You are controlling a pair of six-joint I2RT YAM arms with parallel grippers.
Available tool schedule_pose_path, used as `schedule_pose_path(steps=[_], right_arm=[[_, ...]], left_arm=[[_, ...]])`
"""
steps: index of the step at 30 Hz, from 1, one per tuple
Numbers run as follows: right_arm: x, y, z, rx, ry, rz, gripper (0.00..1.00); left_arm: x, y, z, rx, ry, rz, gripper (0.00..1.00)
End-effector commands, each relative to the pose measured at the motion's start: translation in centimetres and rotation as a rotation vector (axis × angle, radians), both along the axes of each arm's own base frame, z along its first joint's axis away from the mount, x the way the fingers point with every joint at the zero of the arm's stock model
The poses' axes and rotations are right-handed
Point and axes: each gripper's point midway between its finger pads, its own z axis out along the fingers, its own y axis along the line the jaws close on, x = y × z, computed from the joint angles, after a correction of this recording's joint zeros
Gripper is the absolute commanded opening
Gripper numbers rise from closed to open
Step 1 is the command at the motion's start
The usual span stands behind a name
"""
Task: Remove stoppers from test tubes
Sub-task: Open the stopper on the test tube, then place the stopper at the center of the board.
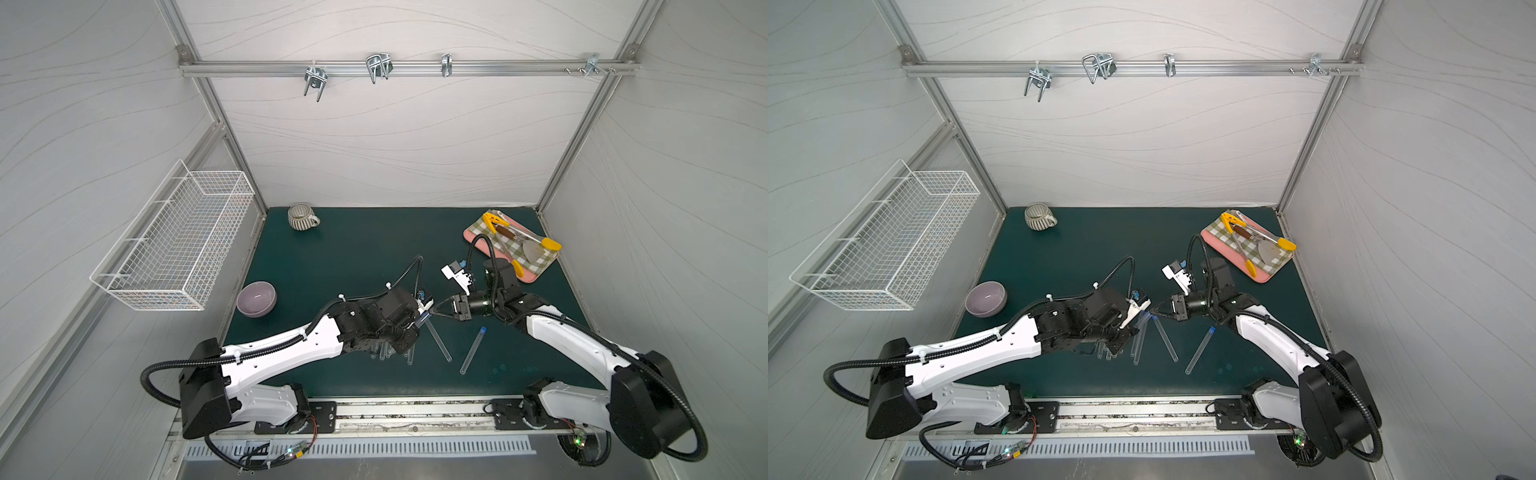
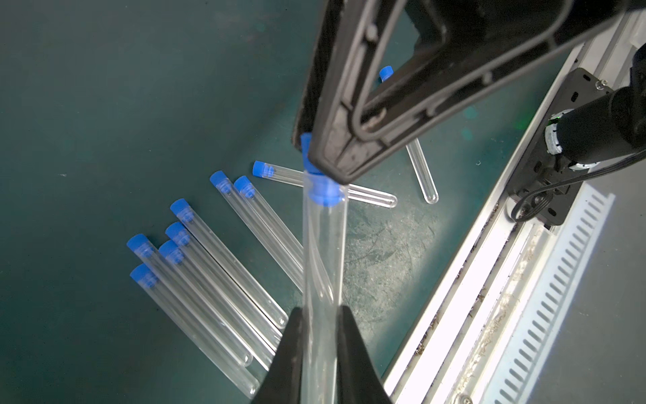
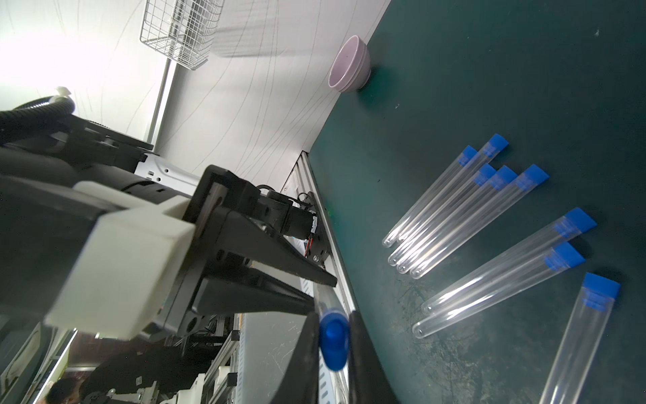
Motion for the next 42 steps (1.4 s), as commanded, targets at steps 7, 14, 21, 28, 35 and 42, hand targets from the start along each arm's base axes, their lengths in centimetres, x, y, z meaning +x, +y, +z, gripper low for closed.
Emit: schedule_pose_path(steps=[7, 14, 21, 28, 35, 42], right_arm=[[2.1, -1.5, 1.6, 0.002, -0.068, -0.085, 0.0], [3.1, -2.3, 1.3, -0.016, -0.075, -0.14, 0.0], [9.0, -7.4, -3.9, -0.317, -0.109, -0.397, 0.0], [13.6, -9.3, -10.8, -0.567, -0.034, -0.433, 0.0], [15.2, -10.0, -13.0, -0.66, -0.011, -0.447, 0.0], [15.4, -10.2, -14.0, -0.698, 0.023, -0.431, 0.04]], left_arm=[[0.2, 2.2, -2.0, 0.138, 0.023, 0.041, 0.0], [0.2, 2.2, -2.3, 0.143, 0.031, 0.055, 0.0], [1.5, 2.9, -2.3, 0.126, 0.033, 0.141, 0.0], [4.3, 6.1, -2.2, 0.074, 0.109, 0.332, 0.0], [6.2, 9.6, -2.7, 0.055, 0.151, 0.499, 0.0], [8.3, 12.4, -3.6, 0.02, 0.208, 0.655, 0.0]])
